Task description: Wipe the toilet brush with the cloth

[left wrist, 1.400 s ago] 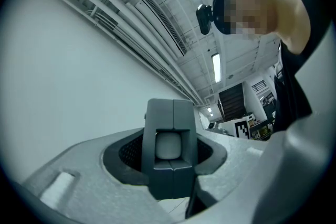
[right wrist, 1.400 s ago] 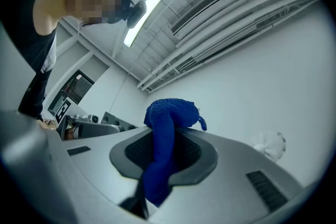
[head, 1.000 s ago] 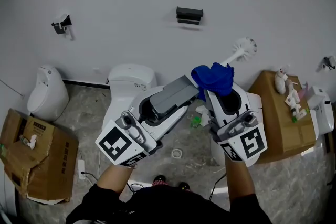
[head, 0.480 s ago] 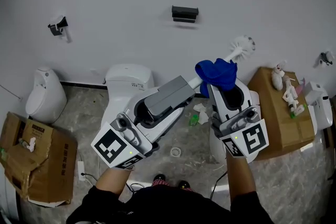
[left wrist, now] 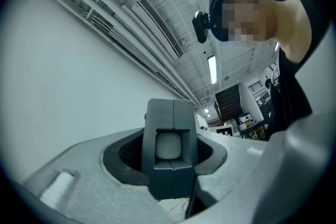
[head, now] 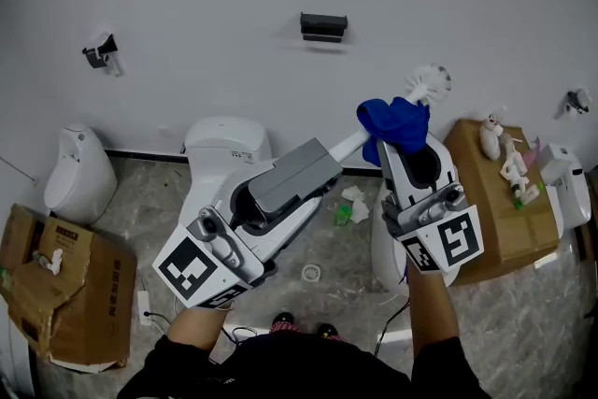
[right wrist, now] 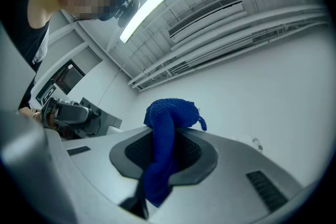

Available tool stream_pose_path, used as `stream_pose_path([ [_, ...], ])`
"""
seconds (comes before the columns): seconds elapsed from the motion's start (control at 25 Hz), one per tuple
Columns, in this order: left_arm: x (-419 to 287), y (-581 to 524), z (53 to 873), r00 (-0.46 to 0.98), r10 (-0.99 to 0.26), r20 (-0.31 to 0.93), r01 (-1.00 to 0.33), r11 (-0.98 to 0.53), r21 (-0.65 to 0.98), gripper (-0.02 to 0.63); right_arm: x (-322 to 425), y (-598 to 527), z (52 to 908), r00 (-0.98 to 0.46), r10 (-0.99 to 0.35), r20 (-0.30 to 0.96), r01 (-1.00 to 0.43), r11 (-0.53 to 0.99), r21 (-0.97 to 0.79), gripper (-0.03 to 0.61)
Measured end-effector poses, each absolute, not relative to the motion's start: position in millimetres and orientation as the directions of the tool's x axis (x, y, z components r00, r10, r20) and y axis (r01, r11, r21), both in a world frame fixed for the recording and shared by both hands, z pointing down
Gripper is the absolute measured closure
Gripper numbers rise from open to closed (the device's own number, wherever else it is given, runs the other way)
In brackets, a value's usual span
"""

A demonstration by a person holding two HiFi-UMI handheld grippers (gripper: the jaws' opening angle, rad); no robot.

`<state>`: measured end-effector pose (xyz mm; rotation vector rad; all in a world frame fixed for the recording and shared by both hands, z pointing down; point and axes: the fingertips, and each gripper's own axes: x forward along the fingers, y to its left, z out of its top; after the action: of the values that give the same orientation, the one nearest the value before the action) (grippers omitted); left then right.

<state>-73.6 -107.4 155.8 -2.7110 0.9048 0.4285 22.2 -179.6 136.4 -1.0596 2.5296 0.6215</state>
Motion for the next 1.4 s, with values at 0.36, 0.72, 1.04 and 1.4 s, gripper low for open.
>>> stream_pose_path([
  [0.36,-75.0,-106.9,154.9,0.761,-0.544,-0.353,-0.619,-0.771,-0.146,0.426,33.9,-195.5,138.0,-0.651,-0.617,-0.441,-0.752,0.602,0.268,0.495],
  [0.72,-74.7,-110.0,158.8,0.764,-0.549,-0.339,-0.619,-0.773,-0.141,0.426,47.6,-213.2,143.9,-0.621,-0.654,-0.433,-0.78,0.573,0.253,0.495],
  [1.04,-75.1,-111.9,160.7,0.765,-0.55,-0.335,-0.616,-0.776,-0.135,0.426,58.7,-226.4,147.7,-0.597,-0.682,-0.422,-0.8,0.546,0.249,0.495],
  [1.4,-75.5,-112.2,161.6,0.771,-0.542,-0.335,-0.607,-0.784,-0.128,0.426,70.9,-235.4,151.5,-0.565,-0.714,-0.414,-0.824,0.511,0.243,0.495],
])
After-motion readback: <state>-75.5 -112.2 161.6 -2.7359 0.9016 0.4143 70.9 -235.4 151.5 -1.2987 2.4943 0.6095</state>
